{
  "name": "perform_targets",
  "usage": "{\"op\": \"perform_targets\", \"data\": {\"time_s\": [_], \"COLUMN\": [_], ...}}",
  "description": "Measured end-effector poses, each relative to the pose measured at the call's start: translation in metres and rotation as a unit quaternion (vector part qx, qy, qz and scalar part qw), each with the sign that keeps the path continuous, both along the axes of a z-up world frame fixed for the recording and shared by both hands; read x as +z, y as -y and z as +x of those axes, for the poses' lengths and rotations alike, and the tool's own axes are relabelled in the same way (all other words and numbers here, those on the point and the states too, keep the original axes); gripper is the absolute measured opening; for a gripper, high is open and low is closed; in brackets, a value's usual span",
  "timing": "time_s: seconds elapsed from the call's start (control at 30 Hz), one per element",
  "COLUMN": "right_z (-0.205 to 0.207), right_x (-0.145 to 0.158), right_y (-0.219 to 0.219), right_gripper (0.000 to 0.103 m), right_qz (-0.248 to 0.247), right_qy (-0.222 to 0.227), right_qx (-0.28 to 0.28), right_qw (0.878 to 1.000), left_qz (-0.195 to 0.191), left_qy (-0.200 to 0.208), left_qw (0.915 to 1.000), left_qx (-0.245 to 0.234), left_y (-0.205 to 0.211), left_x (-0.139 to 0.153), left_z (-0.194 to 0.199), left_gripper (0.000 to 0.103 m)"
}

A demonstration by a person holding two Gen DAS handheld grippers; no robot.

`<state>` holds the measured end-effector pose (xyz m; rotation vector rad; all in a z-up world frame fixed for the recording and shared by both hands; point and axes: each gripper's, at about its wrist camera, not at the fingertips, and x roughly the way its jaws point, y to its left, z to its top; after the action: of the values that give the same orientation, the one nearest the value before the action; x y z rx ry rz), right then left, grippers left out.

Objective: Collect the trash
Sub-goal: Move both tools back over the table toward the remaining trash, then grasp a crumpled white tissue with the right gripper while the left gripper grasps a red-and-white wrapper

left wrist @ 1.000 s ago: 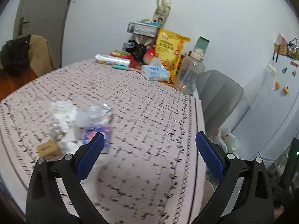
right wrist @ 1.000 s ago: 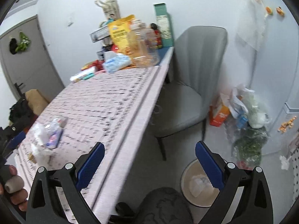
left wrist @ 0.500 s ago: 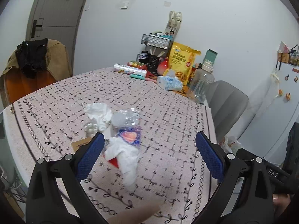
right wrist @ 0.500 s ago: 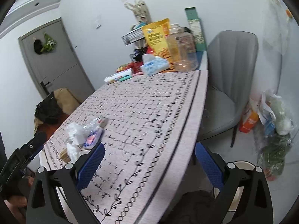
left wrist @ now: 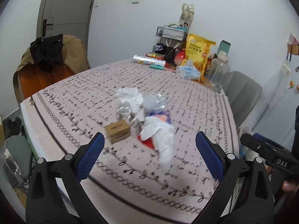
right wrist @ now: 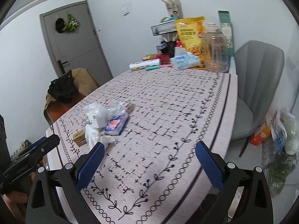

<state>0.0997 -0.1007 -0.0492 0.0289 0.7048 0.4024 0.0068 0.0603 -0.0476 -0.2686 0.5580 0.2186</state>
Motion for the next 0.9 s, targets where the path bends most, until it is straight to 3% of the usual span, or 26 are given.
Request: {"op": "perform_targets", "data": {"time_s": [0.17, 0.37, 0.57, 0.9], "right_z": [-0.006, 0.002, 0.010, 0.023], "right_x": [-0.005, -0.015, -0.025, -0.046], "right_y": [-0.020, -0.032, -0.047, -0.102], "right_gripper": [0.095, 0.095, 0.094, 0.065], "right_qz": [-0.024, -0.053, -0.035, -0.024], "right_qy": [0.017, -0.009, -0.049, -0.091], "right_qx": [0.013, 0.022, 0.070, 0.141], "right_qw": [0.999, 0.998, 0.996, 0.986], "left_qz": [0.001, -0.011, -0.026, -0.035], "left_qy": [-0.013, -0.024, -0.038, -0.053], "left_qw": [0.9999, 0.9996, 0.9988, 0.9971], "left_qx": [0.011, 0.010, 0.015, 0.041], "left_y": [-0.014, -0.033, -0.046, -0.065], "left_x": [-0.007, -0.019, -0.030, -0.039], "left_z": [-0.008, -0.017, -0.015, -0.007], "left_gripper": [0.097, 0.096, 0.088, 0.085]}}
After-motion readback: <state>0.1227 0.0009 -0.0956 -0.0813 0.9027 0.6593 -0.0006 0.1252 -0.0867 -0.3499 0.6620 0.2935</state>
